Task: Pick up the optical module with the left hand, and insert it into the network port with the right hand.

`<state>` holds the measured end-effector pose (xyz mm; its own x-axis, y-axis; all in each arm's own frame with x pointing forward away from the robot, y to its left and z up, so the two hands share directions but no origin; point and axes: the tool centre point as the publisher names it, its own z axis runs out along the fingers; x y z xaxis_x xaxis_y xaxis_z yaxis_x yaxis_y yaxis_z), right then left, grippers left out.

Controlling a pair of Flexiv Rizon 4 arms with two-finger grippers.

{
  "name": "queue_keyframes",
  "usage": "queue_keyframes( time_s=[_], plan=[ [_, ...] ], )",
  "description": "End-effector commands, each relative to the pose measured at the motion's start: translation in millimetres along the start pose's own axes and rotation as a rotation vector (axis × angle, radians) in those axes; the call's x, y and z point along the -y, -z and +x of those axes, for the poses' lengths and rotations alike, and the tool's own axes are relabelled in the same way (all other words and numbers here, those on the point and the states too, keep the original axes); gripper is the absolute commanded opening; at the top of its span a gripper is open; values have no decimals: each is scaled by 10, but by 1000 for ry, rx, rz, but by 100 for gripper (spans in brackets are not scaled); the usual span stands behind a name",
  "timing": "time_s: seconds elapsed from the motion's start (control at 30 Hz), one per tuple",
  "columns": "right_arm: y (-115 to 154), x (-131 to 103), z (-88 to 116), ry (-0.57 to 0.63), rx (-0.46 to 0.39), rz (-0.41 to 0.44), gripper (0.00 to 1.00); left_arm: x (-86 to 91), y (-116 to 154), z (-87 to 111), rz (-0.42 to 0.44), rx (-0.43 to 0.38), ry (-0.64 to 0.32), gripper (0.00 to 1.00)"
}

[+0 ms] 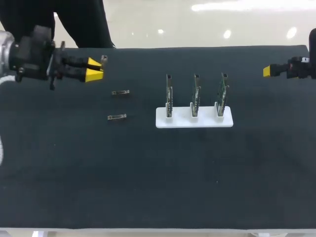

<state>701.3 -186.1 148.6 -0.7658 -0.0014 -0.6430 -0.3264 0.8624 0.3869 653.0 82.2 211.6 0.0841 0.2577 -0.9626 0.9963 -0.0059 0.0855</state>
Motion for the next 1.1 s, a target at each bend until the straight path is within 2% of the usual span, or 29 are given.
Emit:
queue_keyframes(
  time_s=[0.03,0.17,0.33,0.7,1.1],
  plan=[
    [4,-14,1,-1,0,6,100,-106,-156,21,3,50,-2,0],
    [4,-14,1,-1,0,6,100,-127,-258,-29,23,101,22,0],
    [4,-14,1,-1,0,6,100,-135,-425,-106,35,117,61,0],
    [4,-14,1,-1,0,6,100,-103,-757,-297,39,187,73,0],
    [4,-14,1,-1,0,6,100,-35,-1052,-309,72,220,61,0]
  ],
)
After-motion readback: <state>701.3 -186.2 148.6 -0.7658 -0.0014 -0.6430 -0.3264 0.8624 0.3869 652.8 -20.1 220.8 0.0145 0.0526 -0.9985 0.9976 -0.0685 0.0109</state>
